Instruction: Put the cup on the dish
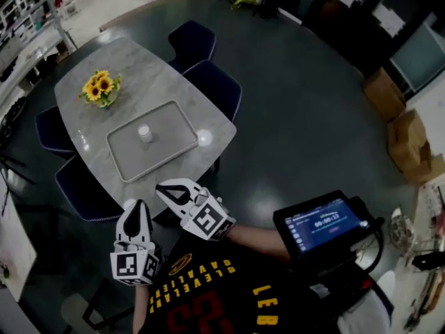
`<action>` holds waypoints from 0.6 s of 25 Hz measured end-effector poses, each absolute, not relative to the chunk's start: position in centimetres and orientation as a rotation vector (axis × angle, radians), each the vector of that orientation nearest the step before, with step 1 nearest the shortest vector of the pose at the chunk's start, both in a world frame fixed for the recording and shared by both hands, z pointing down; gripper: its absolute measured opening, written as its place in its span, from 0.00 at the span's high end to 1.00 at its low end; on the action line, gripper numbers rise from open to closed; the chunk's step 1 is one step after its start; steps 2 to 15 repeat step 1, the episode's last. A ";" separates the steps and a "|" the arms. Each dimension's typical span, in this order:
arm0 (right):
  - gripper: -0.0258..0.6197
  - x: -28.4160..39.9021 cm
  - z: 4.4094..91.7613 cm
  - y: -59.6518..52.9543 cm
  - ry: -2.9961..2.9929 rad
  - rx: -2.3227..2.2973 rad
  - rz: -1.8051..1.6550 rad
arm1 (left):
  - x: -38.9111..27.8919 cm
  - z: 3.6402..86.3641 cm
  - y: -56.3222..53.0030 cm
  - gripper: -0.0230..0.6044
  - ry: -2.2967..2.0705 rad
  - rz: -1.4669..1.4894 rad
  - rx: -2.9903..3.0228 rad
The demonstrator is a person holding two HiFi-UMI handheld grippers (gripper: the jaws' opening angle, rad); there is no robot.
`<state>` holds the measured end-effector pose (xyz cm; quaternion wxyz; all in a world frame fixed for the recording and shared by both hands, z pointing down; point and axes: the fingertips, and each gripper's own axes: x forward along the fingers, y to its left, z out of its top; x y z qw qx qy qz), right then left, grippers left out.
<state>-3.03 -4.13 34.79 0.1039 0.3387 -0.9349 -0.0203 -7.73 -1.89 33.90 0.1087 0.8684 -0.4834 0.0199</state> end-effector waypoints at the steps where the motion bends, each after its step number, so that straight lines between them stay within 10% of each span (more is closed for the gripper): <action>1: 0.95 -2.8 34.8 -4.1 -2.763 0.989 -0.068 | -7.5 34.2 -1.7 0.96 -1.428 0.064 2.542; 15: 0.95 -2.8 34.8 -4.1 -2.763 0.989 -0.068 | -7.5 34.2 -1.7 0.96 -1.428 0.064 2.542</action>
